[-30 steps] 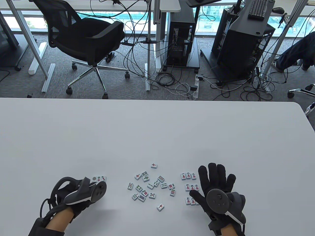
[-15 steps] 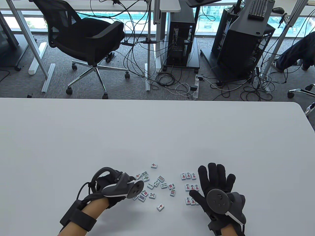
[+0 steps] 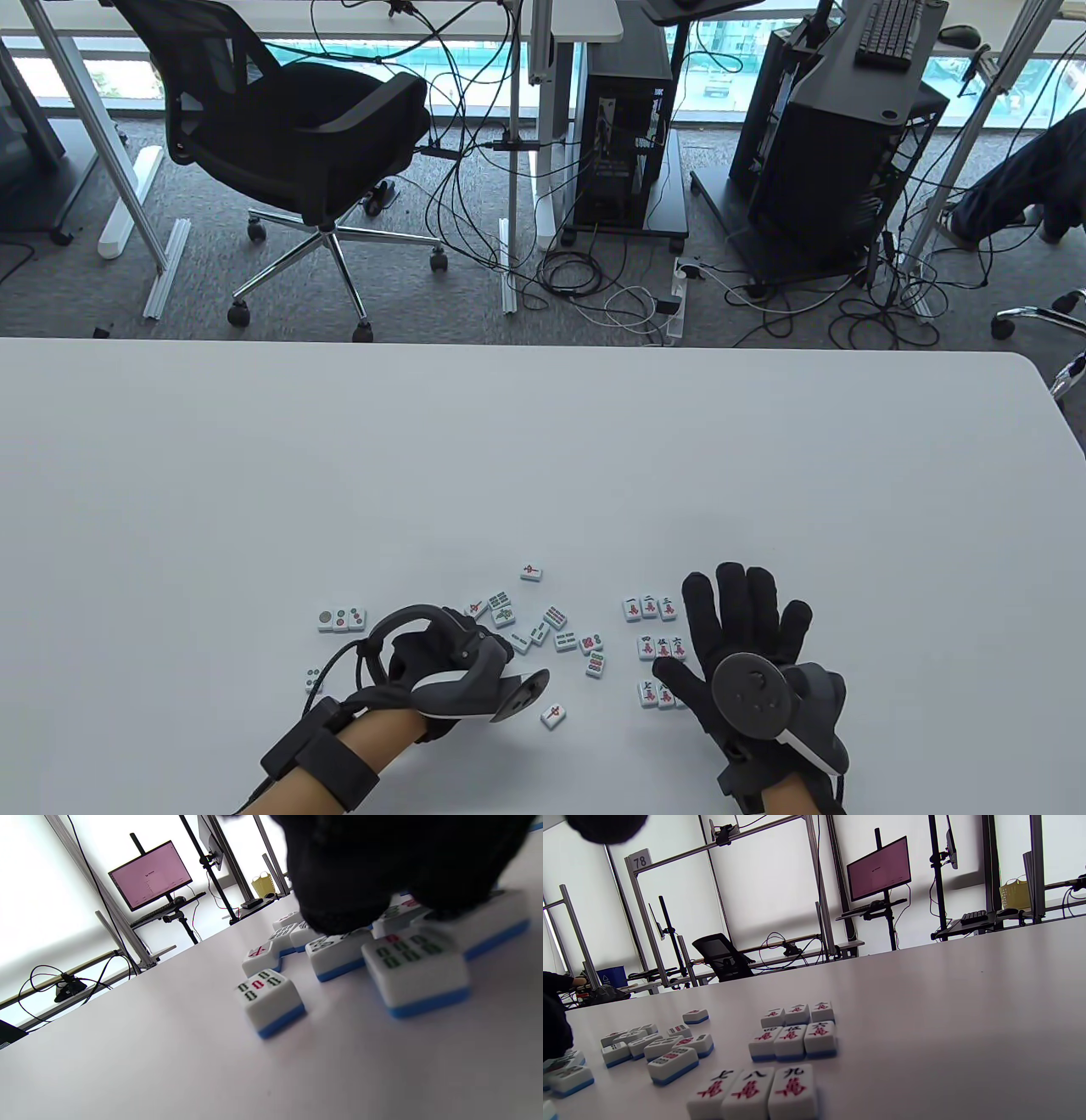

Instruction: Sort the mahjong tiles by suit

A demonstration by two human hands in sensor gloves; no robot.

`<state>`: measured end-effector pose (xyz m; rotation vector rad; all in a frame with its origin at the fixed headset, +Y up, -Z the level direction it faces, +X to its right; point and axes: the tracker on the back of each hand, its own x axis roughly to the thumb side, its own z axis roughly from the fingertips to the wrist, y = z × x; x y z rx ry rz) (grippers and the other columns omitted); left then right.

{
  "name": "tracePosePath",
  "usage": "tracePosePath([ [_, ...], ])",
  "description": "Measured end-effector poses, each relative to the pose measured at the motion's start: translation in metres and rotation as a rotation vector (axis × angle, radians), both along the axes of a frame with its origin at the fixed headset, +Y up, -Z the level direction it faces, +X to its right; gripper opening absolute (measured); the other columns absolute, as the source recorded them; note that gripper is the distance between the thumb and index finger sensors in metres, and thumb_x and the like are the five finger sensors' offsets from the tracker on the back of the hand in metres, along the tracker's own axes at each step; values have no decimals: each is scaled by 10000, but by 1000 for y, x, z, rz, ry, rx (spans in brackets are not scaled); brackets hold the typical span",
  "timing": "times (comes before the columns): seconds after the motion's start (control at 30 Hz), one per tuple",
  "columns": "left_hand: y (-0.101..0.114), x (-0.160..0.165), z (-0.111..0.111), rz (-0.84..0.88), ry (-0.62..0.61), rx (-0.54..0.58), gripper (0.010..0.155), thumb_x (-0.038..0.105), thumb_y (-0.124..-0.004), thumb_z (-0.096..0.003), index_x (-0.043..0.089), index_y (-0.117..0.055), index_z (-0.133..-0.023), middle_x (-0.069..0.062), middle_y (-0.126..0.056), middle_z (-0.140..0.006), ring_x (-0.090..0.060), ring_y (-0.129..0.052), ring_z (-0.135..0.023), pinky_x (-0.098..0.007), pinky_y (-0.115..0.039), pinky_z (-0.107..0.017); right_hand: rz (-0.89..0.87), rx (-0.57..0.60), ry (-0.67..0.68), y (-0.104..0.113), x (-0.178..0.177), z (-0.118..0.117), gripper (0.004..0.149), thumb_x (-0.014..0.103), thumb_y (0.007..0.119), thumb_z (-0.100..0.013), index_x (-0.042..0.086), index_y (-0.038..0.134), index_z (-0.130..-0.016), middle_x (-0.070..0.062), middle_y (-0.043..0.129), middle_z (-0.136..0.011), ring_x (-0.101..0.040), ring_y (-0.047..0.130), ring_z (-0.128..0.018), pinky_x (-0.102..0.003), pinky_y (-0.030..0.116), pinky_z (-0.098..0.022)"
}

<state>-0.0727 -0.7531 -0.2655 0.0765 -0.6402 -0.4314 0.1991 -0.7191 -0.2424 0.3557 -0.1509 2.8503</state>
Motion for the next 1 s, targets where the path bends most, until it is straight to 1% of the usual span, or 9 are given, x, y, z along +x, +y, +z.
tracePosePath([
  [0.07, 0, 1, 7, 20, -28, -45, 469, 581, -855, -288, 220, -952, -572, 183, -973, -227, -20, -854, 37, -283, -820, -86, 1, -1, -1, 0, 0, 0, 847, 652, 575, -450, 307, 119, -1075, -117, 47, -1144, -420, -2, -1009, -736, 107, -664],
  [0.2, 1, 2, 21, 50, -69, -58, 479, 587, -852, -289, 218, -951, -578, 181, -980, -235, -19, -859, 35, -282, -821, -86, 7, -3, -1, 0, 0, 0, 846, 653, 574, -450, 308, 118, -1074, -118, 48, -1144, -421, -2, -1009, -737, 106, -663],
  [0.3, 2, 3, 29, 65, -38, -88, 492, 596, -828, -310, 208, -955, -586, 170, -986, -239, -20, -862, 37, -284, -819, -80, 8, -2, 0, 0, -1, 0, 847, 653, 574, -449, 307, 120, -1074, -120, 48, -1143, -421, 0, -1010, -737, 107, -664],
  [0.37, 1, 5, 32, 38, 17, -160, 524, 615, -808, -320, 201, -955, -607, 159, -994, -252, -22, -868, 32, -285, -818, -81, 7, -2, 0, 0, -1, 0, 847, 652, 575, -449, 307, 118, -1074, -119, 49, -1144, -421, 0, -1010, -737, 107, -664],
  [0.53, -1, 9, 33, 13, 60, -139, 584, 640, -805, -314, 179, -948, -642, 150, -1001, -266, -22, -873, 31, -284, -816, -74, 11, -3, 1, 0, -1, 0, 847, 652, 575, -449, 307, 120, -1074, -120, 51, -1144, -422, 3, -1010, -737, 109, -664],
  [0.63, -7, 10, 30, -1, 97, -188, 603, 640, -803, -315, 176, -932, -678, 150, -1003, -285, -21, -883, 18, -284, -822, -85, 11, -3, 2, 0, -1, 0, 846, 652, 576, -448, 307, 121, -1074, -120, 51, -1144, -421, 3, -1010, -737, 109, -664],
  [0.7, -9, 8, 29, 52, 113, -209, 613, 629, -818, -310, 146, -921, -674, 144, -1004, -293, -27, -891, 12, -290, -825, -92, 10, -2, 3, 0, -2, 0, 847, 652, 575, -449, 307, 120, -1074, -119, 51, -1144, -421, 3, -1010, -737, 109, -664],
  [0.83, -12, 8, 29, 70, 151, -247, 622, 595, -848, -302, 112, -882, -693, 147, -1000, -312, -22, -899, -1, -290, -832, -103, 9, -3, 5, -1, -2, 0, 847, 652, 576, -449, 306, 121, -1074, -120, 52, -1144, -422, 3, -1010, -737, 110, -664],
  [1.0, -13, 6, 29, 126, 132, -295, 615, 551, -902, -277, 96, -883, -691, 159, -992, -299, -18, -896, 10, -288, -835, -98, 15, -4, 8, -1, -3, 0, 847, 652, 575, -450, 306, 120, -1074, -120, 53, -1144, -422, 4, -1010, -737, 112, -664],
])
